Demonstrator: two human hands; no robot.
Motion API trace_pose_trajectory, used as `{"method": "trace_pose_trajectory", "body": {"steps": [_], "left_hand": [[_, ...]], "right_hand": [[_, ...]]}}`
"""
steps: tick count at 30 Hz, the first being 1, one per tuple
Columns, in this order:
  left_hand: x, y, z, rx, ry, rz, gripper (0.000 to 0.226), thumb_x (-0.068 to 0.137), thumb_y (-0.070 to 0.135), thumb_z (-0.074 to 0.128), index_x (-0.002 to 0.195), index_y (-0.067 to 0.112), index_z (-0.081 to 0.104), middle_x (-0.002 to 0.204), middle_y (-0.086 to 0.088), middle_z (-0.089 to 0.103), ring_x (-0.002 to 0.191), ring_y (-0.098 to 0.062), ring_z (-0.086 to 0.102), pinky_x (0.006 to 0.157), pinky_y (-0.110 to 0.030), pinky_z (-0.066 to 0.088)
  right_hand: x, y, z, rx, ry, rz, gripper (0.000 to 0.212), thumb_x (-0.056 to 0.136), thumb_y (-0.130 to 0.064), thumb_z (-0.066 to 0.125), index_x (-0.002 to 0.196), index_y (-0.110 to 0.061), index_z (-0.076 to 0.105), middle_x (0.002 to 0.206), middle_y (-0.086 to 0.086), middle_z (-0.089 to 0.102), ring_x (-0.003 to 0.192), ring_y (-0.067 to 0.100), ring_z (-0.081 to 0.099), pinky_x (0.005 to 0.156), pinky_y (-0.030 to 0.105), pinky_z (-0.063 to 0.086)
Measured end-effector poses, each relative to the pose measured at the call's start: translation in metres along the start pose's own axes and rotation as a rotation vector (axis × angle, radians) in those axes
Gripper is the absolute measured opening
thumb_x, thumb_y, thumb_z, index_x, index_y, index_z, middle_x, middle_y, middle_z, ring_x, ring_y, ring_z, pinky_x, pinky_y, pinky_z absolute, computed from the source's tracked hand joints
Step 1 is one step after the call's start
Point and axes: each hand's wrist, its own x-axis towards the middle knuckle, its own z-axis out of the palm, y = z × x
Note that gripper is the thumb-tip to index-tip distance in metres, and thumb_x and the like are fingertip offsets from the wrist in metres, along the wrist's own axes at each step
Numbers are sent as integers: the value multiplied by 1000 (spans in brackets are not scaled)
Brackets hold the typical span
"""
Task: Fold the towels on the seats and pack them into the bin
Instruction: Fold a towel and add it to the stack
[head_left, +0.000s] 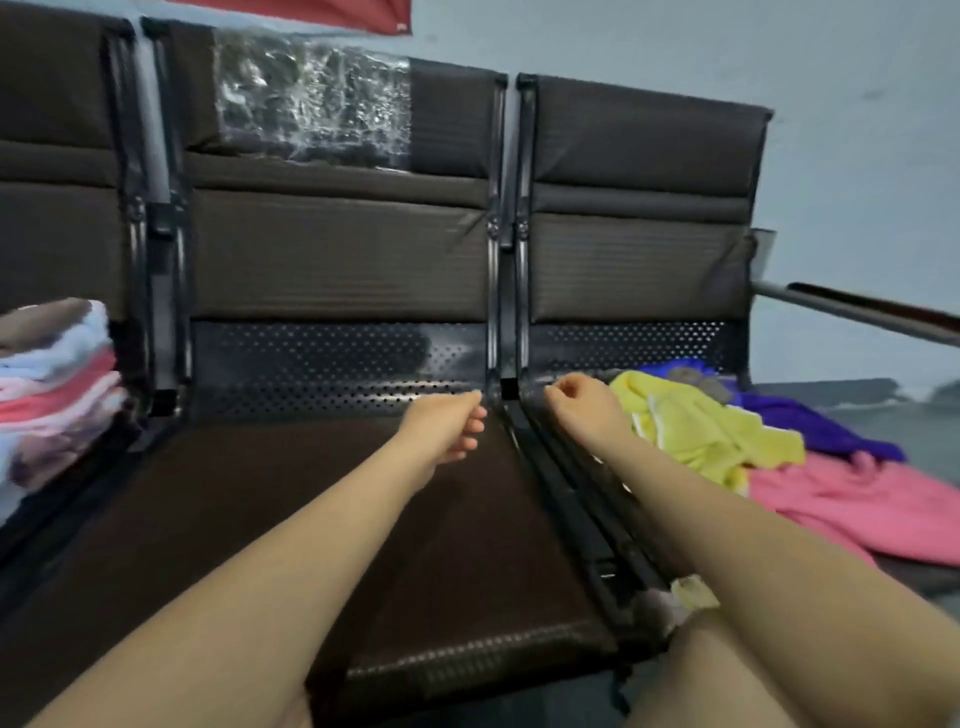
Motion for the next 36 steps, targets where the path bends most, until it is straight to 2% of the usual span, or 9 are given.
{"method": "trace_pose_trajectory", "body": {"steps": [3, 7, 11, 15, 20, 23, 26, 32, 36], "left_hand": [[17, -13, 57, 147, -107, -59, 30, 98, 34, 49, 75, 18, 61, 66, 4, 57, 52, -10, 49, 58, -22, 41], [23, -13, 102, 251, -234, -87, 25, 98, 33, 48, 82, 18, 62, 72, 4, 57, 56, -10, 51, 62, -24, 45], [24, -4, 124, 216, -310, -66, 21, 97, 30, 49, 97, 14, 62, 76, 3, 57, 59, -10, 51, 62, -22, 46], [29, -10, 134, 158, -305, -88, 23, 94, 35, 53, 98, 14, 62, 79, 2, 57, 65, -11, 52, 65, -22, 48], [26, -14, 135, 112, -286, -86, 34, 95, 47, 48, 111, 17, 59, 102, -1, 60, 93, -17, 61, 85, -32, 54], [18, 9, 133, -28, -294, -16, 35, 97, 51, 42, 112, 22, 54, 109, 3, 56, 99, -18, 58, 89, -35, 54], [10, 47, 121, -275, -281, 80, 50, 98, 51, 41, 139, 23, 43, 129, -3, 52, 102, -19, 57, 81, -35, 53], [-18, 111, 56, -410, -225, 311, 41, 97, 54, 38, 106, 24, 64, 104, -2, 70, 97, -18, 66, 84, -34, 55], [-44, 146, -21, -451, -38, 482, 51, 94, 57, 40, 114, 18, 66, 106, -6, 72, 96, -20, 69, 85, -37, 56]], "right_hand": [[11, 70, -41, -336, 265, 51, 45, 91, -39, 54, 121, -6, 58, 121, 18, 58, 118, 35, 48, 95, 41, 39], [4, 149, -72, -481, -13, 394, 75, 86, -60, 54, 143, -15, 36, 141, 18, 42, 131, 36, 37, 103, 45, 34], [-2, 187, -87, -273, 47, 279, 44, 88, -48, 62, 112, -11, 62, 107, 11, 65, 96, 29, 57, 75, 34, 41], [-7, 186, -84, 41, 206, 229, 35, 90, -39, 62, 71, -11, 53, 67, 2, 51, 73, 22, 49, 61, 35, 32], [-5, 135, -109, 864, 373, 310, 23, 96, -34, 54, 91, -14, 64, 92, 6, 63, 89, 22, 58, 82, 39, 49], [-1, 94, -124, 1376, 237, 301, 21, 97, -36, 51, 90, -18, 59, 74, 7, 61, 74, 20, 63, 91, 49, 49], [-2, 43, -129, 1426, 158, 174, 23, 98, -34, 49, 103, -16, 62, 90, 8, 65, 87, 23, 64, 91, 48, 50], [-1, -67, -108, 1350, 26, 69, 42, 97, -37, 49, 122, -6, 61, 117, 18, 66, 106, 30, 65, 84, 41, 55], [-6, -156, -95, 1258, -89, -50, 40, 94, -34, 57, 118, -3, 65, 107, 18, 66, 98, 32, 62, 91, 44, 49]]}}
